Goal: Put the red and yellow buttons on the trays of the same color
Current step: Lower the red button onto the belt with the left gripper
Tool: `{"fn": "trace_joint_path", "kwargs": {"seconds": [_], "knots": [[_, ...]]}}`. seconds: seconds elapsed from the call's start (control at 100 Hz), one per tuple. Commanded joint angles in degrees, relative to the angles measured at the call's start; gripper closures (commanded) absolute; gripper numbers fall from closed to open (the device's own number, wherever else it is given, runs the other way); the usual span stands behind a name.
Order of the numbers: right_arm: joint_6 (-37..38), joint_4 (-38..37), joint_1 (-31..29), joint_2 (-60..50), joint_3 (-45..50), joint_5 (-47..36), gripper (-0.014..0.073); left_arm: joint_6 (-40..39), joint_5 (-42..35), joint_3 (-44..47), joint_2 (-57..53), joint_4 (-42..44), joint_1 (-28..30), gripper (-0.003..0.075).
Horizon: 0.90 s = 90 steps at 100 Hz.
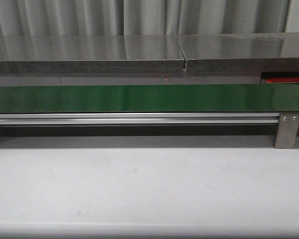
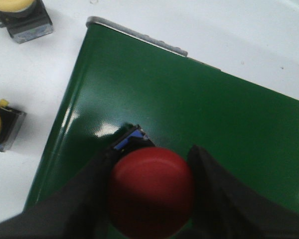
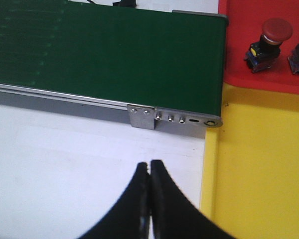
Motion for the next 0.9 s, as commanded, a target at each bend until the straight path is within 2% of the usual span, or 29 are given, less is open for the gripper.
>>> {"fn": "trace_joint_path", "kwargs": {"seconds": [0.0,0.11,0.18,0.25,0.4,0.47,0.51,0.68,0.89], "knots": [[-0.6,0.8,0.0,-1.1,-1.5,-3.0,0.0660,-0.4,-1.8,-2.2,-2.8,-1.2,-0.7,0.0739],[-0.6,0.8,0.0,-1.1,-1.5,-3.0,0.0660,-0.3,-1.6,-2.2,-2.7,-1.2,-0.7,0.0716],[-0.6,0.8,0.0,-1.1,-1.5,-3.0,0.0660,0.1,-1.4,-2.2,-2.7,-1.2,-0.7,0.0636],[-0.6,0.8,0.0,-1.1,-1.5,-3.0,0.0660,0.3,-1.3,-2.2,-2.7,-1.2,-0.7,0.0505],[-0.6,0.8,0.0,-1.1,-1.5,-3.0,0.0660,0.4,-1.2,-2.2,-2.7,-1.7,-0.7,0.0135],[-0.6,0.8,0.0,-1.1,-1.5,-3.0,0.0660,0.4,-1.2,-2.2,-2.7,-2.0,-0.7,0.0023],[-0.6,0.8,0.0,-1.1,-1.5,-3.0,0.0660,0.4,-1.0,-2.2,-2.7,-2.1,-0.7,0.0006],[-0.6,0.8,0.0,-1.1,-1.5,-3.0,0.0660,0.4,-0.7,-2.4,-3.7,-2.2,-0.7,0.0058],[-0.6,0.8,0.0,-1.1,-1.5,-3.0,0.0660,0.4,-1.0,-5.6,-6.1,-1.8,1.0,0.0059]]}}
